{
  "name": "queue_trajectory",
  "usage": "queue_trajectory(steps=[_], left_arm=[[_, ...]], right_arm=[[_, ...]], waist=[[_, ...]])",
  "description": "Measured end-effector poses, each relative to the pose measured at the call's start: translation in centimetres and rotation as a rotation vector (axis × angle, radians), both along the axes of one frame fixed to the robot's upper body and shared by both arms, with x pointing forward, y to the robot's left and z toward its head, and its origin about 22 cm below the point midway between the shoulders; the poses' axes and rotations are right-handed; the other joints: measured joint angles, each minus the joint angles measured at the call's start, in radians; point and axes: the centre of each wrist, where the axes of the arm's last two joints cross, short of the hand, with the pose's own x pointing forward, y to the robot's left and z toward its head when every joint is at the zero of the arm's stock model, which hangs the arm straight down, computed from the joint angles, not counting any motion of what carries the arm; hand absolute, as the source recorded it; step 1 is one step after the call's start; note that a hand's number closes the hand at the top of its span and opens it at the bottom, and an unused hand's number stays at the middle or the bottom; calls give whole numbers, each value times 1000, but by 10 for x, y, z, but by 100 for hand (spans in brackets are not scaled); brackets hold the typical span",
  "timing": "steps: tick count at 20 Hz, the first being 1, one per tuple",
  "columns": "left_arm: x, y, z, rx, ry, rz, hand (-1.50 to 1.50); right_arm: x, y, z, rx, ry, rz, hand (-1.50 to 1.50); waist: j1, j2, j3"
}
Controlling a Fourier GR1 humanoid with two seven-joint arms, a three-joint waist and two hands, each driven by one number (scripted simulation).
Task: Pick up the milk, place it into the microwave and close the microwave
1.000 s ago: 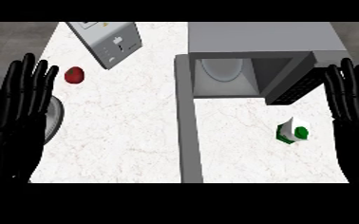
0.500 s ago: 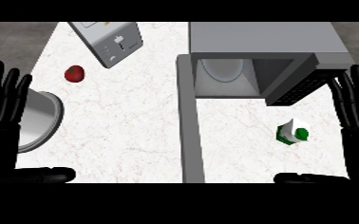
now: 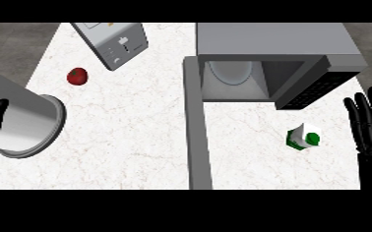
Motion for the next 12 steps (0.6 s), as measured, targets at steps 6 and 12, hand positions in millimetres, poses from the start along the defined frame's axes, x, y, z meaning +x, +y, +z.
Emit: queue_trajectory(steps=[6,12], left_arm=[[-26,18,7,-5,2,-7,-150],[-38,21,7,-1,2,-6,-150]], right_arm=[[5,-3,-19,-1,56,-57,-150],[13,-23,-51,-2,94,-71,-150]], waist=[[3,0,0],[2,1,0]])
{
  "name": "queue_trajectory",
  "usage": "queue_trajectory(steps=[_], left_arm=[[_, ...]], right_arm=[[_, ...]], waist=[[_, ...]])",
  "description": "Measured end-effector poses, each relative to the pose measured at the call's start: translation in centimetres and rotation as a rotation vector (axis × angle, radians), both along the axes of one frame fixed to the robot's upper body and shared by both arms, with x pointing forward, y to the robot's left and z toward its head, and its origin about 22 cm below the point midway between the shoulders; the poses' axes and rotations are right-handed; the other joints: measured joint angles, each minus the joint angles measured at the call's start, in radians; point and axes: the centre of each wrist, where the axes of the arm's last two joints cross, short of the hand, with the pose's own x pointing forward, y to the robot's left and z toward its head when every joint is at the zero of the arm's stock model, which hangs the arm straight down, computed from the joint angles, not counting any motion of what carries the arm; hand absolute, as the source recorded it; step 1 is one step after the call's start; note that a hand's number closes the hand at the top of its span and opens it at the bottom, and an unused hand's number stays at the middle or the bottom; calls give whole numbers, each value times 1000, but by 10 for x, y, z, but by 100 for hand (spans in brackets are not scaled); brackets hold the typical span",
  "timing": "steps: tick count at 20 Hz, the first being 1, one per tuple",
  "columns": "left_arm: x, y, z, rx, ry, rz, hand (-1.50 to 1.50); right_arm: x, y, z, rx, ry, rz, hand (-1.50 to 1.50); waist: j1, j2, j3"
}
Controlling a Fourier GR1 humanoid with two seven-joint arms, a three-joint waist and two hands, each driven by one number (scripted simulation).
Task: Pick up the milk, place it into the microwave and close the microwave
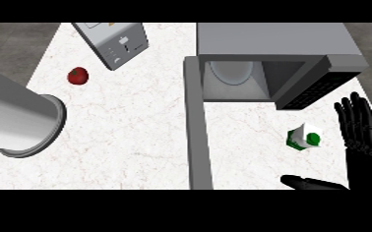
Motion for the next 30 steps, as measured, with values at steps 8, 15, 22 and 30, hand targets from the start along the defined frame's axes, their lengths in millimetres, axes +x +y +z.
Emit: queue_trajectory(steps=[8,15,22,30], left_arm=[[-17,15,-1,5,-2,11,-150],[-22,23,-1,0,11,3,-150],[-30,30,-2,0,20,12,-150],[-34,38,-2,4,4,4,-150]], right_arm=[[9,-17,-38,28,51,-71,-150],[16,-43,-77,22,99,-146,-150],[11,-69,-119,19,122,-175,-150],[9,-82,-162,30,149,-151,-150]], waist=[[1,0,0],[1,1,0],[2,0,0],[2,1,0]])
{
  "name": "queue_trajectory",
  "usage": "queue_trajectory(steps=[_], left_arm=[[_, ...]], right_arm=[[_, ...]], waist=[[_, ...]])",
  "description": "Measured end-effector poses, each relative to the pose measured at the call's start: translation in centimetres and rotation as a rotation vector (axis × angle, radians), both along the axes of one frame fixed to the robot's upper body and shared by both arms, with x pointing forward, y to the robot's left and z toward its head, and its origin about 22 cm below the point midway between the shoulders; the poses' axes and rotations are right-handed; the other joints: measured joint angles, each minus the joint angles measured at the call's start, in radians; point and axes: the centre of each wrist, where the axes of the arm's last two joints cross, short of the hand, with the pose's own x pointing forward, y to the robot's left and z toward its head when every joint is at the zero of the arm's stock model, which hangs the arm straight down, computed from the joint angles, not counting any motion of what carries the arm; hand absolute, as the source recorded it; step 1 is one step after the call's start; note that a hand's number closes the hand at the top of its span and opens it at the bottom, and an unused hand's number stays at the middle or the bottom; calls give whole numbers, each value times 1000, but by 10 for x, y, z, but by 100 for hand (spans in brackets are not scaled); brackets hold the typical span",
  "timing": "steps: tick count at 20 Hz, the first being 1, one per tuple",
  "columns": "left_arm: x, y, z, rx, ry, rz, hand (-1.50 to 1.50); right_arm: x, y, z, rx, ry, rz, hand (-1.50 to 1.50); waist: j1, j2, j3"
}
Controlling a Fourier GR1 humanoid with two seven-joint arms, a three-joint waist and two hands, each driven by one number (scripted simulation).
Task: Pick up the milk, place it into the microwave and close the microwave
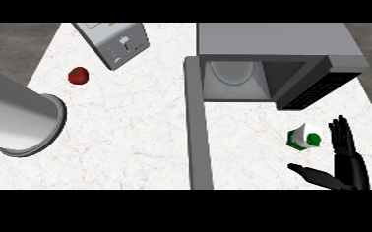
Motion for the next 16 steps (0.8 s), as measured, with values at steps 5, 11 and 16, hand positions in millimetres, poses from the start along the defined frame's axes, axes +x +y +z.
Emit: queue_trajectory(steps=[5,11,16], left_arm=[[-5,0,-4,-11,3,0,-150],[-4,3,0,-5,5,4,-150],[-3,4,1,-8,-1,-3,-150]], right_arm=[[3,-9,-16,-15,3,-1,-150],[16,-14,-36,-42,2,-13,-150],[18,-18,-50,-48,19,-7,150]], waist=[[1,0,0],[3,1,0],[6,2,1]])
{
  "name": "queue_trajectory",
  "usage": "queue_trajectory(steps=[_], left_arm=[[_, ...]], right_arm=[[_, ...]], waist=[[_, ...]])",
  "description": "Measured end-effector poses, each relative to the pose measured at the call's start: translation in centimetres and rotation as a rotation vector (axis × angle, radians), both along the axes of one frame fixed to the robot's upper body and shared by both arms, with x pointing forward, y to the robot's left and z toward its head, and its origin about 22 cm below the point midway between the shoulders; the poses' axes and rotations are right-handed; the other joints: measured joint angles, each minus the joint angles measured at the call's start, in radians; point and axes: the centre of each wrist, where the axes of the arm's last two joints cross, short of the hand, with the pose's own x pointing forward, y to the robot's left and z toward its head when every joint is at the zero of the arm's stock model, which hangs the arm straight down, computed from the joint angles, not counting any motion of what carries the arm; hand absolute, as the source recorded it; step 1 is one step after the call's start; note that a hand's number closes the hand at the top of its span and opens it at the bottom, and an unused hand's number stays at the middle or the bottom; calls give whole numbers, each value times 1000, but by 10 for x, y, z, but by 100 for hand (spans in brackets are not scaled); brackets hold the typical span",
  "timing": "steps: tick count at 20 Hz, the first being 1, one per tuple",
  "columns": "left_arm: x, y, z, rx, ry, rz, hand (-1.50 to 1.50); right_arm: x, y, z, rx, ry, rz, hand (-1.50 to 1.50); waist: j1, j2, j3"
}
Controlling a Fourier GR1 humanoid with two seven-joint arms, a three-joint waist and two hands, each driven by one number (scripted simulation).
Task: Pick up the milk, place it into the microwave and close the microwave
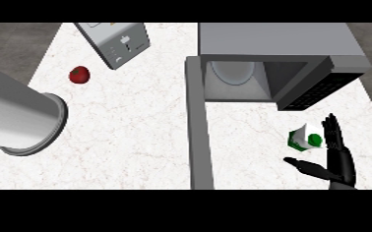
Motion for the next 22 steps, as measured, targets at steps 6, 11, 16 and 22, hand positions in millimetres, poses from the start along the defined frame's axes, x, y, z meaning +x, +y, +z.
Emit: queue_trajectory(steps=[6,11,16,22], left_arm=[[-4,0,-2,-10,9,-12,-150],[-6,-1,-5,-6,7,-13,-150],[-7,0,-5,-4,8,-3,-150],[-8,1,-4,-7,11,-8,-150]], right_arm=[[9,-1,-3,1,10,50,150],[19,3,1,-37,-33,71,150],[32,20,2,-16,-75,115,150],[62,56,11,0,-116,242,150]], waist=[[7,2,1],[7,1,0],[3,0,0],[2,-1,0]])
